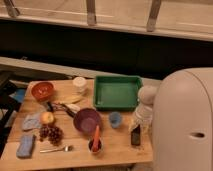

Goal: Wipe table surface with eraser

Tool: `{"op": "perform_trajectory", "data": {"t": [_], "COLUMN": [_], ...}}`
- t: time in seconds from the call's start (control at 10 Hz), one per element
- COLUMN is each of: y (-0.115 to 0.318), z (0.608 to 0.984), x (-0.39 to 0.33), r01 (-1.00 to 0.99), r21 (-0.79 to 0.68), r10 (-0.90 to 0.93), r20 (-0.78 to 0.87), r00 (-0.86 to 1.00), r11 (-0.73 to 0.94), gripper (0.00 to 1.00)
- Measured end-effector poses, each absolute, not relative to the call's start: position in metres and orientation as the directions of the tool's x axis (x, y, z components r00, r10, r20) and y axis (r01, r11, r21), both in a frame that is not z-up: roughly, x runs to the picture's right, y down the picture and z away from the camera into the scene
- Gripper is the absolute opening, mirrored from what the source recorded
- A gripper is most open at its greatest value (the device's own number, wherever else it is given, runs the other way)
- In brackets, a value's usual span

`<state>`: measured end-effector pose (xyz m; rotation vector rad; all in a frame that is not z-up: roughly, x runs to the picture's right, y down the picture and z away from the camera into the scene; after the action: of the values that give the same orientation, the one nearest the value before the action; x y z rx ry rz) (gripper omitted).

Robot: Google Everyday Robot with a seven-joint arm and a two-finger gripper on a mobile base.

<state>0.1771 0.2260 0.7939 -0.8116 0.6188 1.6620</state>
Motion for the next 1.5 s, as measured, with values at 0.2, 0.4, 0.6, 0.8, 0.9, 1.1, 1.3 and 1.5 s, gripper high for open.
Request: {"op": "perform_trajectory", "data": {"t": [0.2, 0.4, 0.6, 0.8, 0.9, 1.1, 1.3, 1.5], "y": [0.22, 0.226, 0.246, 0.257, 0.261, 0.254, 0.235, 0.225], "z": [0.796, 0.792, 0.789, 0.787, 0.787, 0.79, 0.799, 0.801], "x": [0.163, 0.148, 0.142, 0.154, 0.169, 0.185, 0.185, 0.176], "r01": [-0.972, -0.98, -0.989, -0.991, -0.989, -0.984, -0.98, -0.978], "r21": [-0.058, -0.08, -0.055, -0.018, 0.021, 0.061, 0.069, 0.056], "r10": [0.625, 0.611, 0.536, 0.497, 0.481, 0.491, 0.525, 0.548], "r20": [-0.774, -0.79, -0.844, -0.866, -0.872, -0.861, -0.836, -0.821], "r00": [-0.1, -0.05, -0.026, -0.05, -0.088, -0.137, -0.16, -0.16], "r11": [-0.228, -0.183, -0.135, -0.131, -0.144, -0.167, -0.187, -0.201], "gripper": [0.0, 0.0, 0.0, 0.0, 0.0, 0.0, 0.0, 0.0]}}
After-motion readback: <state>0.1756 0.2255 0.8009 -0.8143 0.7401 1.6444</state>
